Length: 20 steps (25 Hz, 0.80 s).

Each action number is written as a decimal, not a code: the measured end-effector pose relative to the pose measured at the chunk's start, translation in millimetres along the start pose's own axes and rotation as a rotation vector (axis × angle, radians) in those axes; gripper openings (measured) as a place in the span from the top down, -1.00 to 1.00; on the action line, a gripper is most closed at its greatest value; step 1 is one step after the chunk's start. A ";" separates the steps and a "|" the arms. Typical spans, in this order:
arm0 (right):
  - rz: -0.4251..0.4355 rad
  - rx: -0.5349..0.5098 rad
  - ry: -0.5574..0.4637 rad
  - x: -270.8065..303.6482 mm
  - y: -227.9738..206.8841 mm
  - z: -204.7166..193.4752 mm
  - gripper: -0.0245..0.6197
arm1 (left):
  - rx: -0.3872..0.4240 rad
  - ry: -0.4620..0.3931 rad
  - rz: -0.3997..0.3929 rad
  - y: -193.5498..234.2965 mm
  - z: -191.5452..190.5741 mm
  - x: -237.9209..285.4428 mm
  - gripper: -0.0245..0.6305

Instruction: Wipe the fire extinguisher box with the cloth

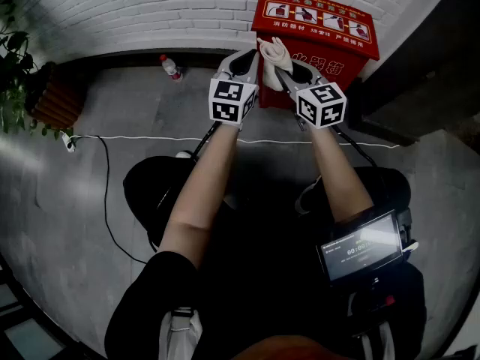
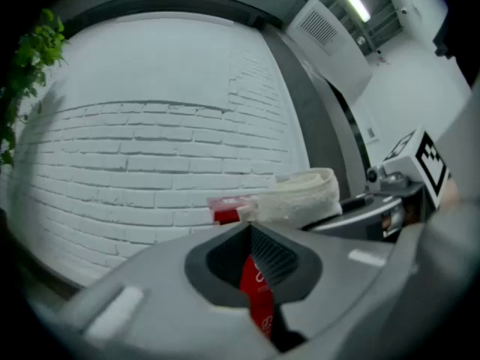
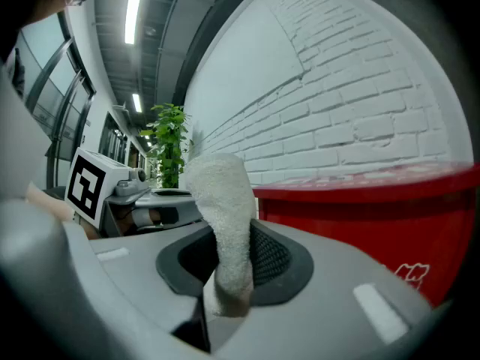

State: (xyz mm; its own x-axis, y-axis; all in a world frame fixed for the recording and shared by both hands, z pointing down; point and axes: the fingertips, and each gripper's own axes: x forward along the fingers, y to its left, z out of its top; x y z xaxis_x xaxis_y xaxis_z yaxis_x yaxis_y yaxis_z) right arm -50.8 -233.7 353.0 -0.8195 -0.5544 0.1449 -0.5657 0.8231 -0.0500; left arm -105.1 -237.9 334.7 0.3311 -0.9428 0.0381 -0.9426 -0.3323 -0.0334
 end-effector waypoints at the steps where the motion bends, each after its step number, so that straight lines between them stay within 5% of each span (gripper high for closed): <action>1: -0.001 0.011 0.008 10.0 -3.6 -5.0 0.64 | -0.016 0.007 0.005 4.6 -4.8 4.0 0.93; 10: 0.003 0.137 0.035 80.4 -26.7 -31.7 0.64 | -0.041 0.036 0.021 24.0 -28.8 37.1 0.93; 14: -0.045 0.202 0.019 86.5 -46.6 -34.3 0.64 | -0.058 0.049 0.018 28.1 -38.1 48.0 0.93; 20: -0.184 0.158 -0.045 73.6 -70.6 -25.6 0.62 | -0.061 0.046 0.000 17.0 -40.4 61.0 0.93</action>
State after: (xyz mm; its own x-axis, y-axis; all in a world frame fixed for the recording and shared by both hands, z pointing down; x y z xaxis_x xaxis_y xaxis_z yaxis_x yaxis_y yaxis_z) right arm -68.9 -329.5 392.5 -0.7027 -0.7010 0.1216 -0.7101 0.6804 -0.1809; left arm -102.7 -300.0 376.7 0.3305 -0.9401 0.0841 -0.9438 -0.3293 0.0278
